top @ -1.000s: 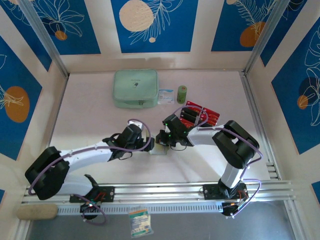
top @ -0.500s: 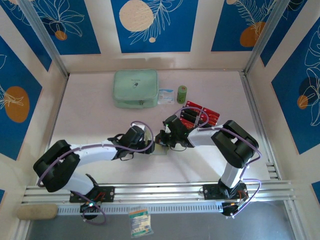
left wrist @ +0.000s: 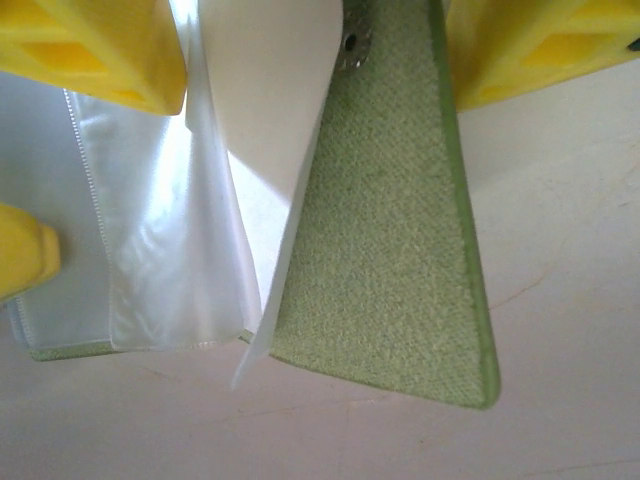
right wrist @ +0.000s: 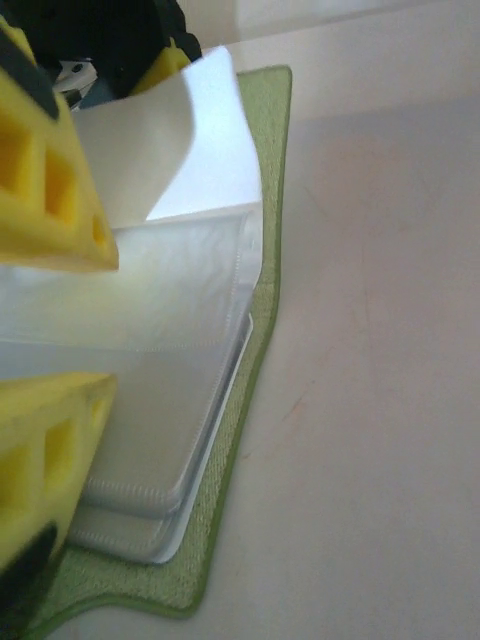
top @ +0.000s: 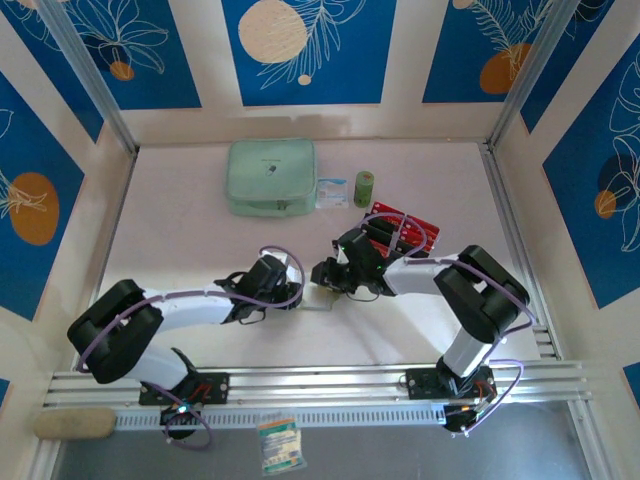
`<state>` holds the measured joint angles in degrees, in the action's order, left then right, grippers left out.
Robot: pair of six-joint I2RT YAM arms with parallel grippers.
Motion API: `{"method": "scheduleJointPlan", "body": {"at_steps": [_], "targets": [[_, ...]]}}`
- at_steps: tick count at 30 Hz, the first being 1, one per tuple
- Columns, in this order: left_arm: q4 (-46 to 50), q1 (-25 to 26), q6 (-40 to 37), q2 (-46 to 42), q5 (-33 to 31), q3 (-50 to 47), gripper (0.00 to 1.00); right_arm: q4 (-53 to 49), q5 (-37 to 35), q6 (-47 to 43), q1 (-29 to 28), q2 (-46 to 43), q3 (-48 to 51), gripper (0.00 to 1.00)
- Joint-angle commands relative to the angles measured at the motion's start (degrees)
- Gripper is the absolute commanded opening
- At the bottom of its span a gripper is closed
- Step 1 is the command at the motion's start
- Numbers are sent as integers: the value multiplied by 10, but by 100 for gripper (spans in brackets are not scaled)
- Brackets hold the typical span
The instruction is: Put the credit cards into the card holder
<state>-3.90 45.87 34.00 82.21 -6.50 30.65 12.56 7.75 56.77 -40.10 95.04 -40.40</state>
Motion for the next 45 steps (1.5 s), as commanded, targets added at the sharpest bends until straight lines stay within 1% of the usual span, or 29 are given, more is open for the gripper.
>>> {"method": "scheduleJointPlan", "body": {"at_steps": [1,3,6,14,20,23,26,29,32,35,40,45], "targets": [[-6,-4,2,4,17,-14,67,-8,0,-4,5,-16,8,43],[-7,-4,3,1,17,-15,67,-10,5,-5,5,-8,4,46],[-7,-4,3,-6,16,-17,67,-5,14,-4,5,8,-5,46],[-12,-4,4,-25,14,-26,69,-1,36,-7,5,44,-36,46],[-16,-3,-1,-27,15,-29,67,-5,46,-9,6,61,-54,46],[-16,-3,-1,-28,14,-29,68,-4,56,-9,5,63,-61,44],[-15,-4,-1,-34,14,-28,71,-4,65,-11,4,56,-65,42],[-9,-4,-2,-44,11,-26,77,-2,77,-8,2,44,-66,41],[0,-5,-2,-69,4,-22,87,-2,82,-1,-4,27,-67,41],[12,-7,0,-113,-8,-22,100,-5,81,8,-14,14,-70,44],[32,-28,5,-201,-25,-31,100,-1,79,27,-30,11,-82,51],[47,-60,14,-255,-17,-44,100,3,76,42,-45,23,-99,54]]}}
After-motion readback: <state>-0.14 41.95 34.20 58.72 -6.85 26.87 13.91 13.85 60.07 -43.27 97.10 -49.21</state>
